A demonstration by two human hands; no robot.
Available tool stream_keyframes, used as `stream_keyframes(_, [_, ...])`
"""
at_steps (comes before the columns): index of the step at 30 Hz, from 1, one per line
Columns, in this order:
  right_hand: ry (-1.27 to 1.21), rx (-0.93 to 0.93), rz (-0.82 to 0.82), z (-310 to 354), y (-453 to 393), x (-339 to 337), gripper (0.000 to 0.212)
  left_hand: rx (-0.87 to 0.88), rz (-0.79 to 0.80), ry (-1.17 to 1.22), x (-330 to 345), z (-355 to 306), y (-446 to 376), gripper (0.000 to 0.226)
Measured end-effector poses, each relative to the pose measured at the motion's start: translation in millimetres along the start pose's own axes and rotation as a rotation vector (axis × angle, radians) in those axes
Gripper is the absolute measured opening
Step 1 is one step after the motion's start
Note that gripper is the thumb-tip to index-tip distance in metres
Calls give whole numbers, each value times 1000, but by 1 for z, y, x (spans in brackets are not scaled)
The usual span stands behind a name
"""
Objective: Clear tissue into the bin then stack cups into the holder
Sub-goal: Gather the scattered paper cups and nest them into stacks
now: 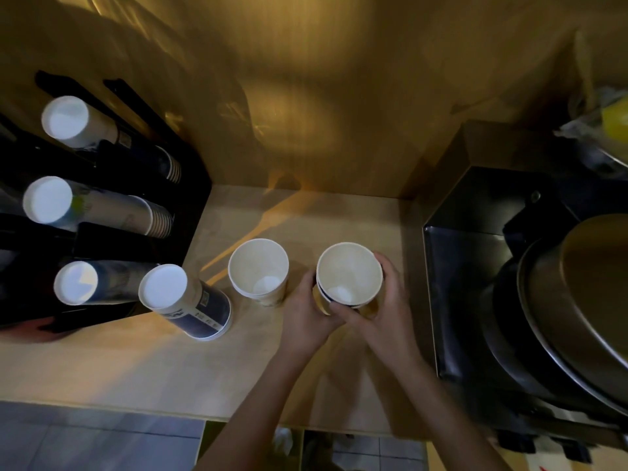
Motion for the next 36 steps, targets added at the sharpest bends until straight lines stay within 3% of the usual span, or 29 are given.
stream_keyframes(7, [58,47,54,-7,1,-1,101,14,0,-20,1,2,0,72])
stream_keyframes(15, [9,87,-12,-11,0,-3,93,72,68,-90,2,-3,-5,68])
stream_keyframes(29, [-40,123,-23,-9,2,-2,94,84,122,-32,9,-5,-7,79])
stream_keyframes(36, [44,200,33,1,5,-9,131,28,282,-197,-4,-1,-4,93])
Point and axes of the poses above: each hand's wrist, its own y-axis away from the middle knuckle, its own x-axis out of the palm, z = x × y, the point moved 2 cm from there along -y, towards the middle knuckle, and after that the axes turned 4 degrees about -y, right-handed, at the moved point
